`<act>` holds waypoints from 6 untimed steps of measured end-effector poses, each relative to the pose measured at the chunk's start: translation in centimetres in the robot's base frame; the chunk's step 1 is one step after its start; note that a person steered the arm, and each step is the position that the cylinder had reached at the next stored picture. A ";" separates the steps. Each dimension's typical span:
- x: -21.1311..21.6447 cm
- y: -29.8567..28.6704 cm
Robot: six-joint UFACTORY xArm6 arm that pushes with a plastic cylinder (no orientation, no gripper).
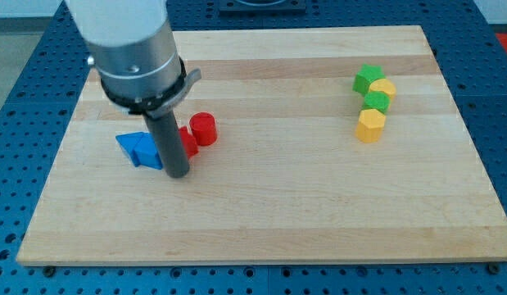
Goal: Move your hand to the right side of the red circle
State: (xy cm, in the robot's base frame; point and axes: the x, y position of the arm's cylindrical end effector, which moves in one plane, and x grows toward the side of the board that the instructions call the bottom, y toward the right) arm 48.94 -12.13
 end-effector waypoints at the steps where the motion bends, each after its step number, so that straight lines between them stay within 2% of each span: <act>1: -4.3 0.8; 2: -6.1 1.5; 3: -6.1 3.2; 5: -6.1 11.1; 6: -8.3 12.9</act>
